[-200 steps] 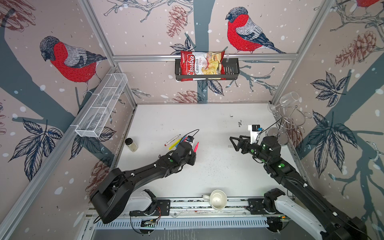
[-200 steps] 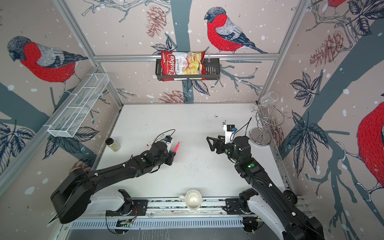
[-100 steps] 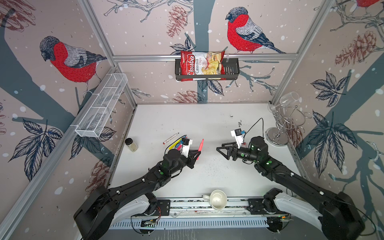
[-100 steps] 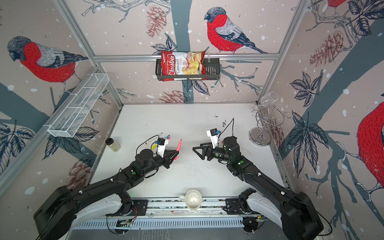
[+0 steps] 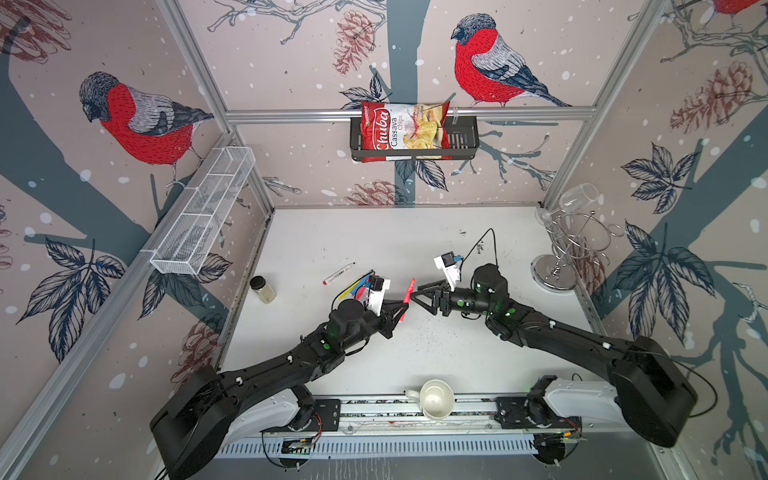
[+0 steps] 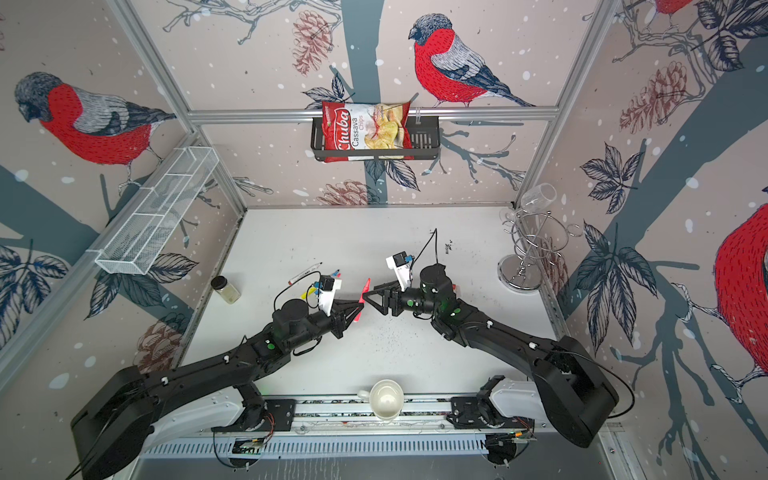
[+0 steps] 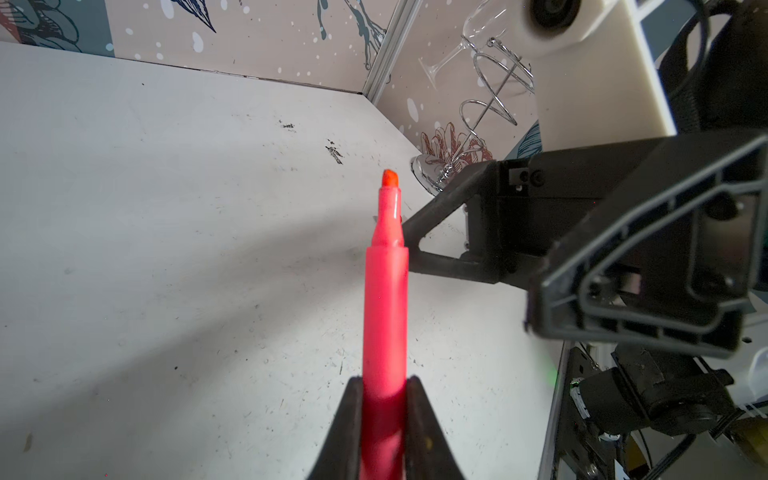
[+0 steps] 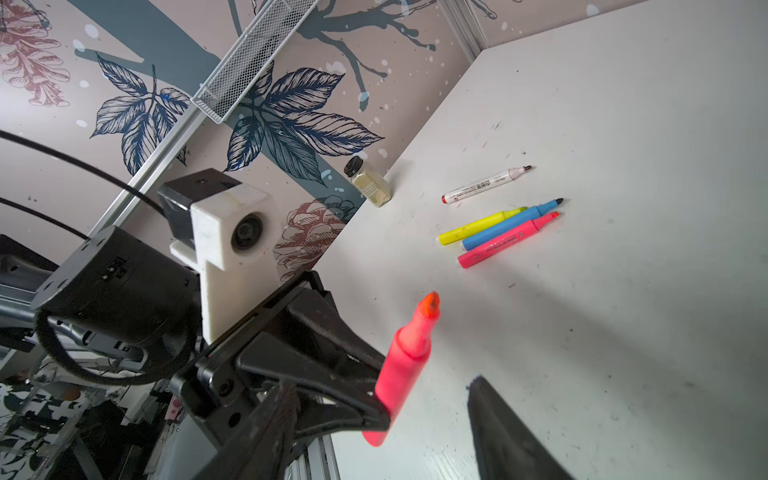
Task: Insert the pens into the pen caps
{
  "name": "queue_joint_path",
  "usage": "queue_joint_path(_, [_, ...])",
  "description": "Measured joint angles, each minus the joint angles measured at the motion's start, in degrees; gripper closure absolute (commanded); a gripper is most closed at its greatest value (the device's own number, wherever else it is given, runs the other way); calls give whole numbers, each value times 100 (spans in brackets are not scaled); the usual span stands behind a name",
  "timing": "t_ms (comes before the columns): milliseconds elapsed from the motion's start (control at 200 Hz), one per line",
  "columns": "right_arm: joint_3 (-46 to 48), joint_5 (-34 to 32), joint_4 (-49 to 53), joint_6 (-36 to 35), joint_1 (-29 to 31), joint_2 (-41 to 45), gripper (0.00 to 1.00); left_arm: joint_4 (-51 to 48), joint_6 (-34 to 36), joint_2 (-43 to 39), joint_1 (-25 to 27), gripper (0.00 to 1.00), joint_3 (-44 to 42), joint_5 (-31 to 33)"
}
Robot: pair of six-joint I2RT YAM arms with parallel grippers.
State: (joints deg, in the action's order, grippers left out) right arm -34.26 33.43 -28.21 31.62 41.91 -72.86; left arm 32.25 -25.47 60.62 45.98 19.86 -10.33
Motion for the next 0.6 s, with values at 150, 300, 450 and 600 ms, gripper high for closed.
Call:
queue_joint_path(150, [-2, -28, -24, 22, 15, -120, 47, 0, 0, -17, 15, 84, 0, 7])
queue_joint_path(300, [-4, -28, -98, 26, 24, -133, 50, 0, 2, -20, 35, 84, 0, 15])
queue_joint_path(450, [-4, -28, -166, 28, 42, -140, 46, 0, 2, -9, 37, 83, 0, 11])
queue_joint_path(600, [-4, -48, -210, 138, 48, -245, 49, 2, 2, 20, 61, 83, 26, 9])
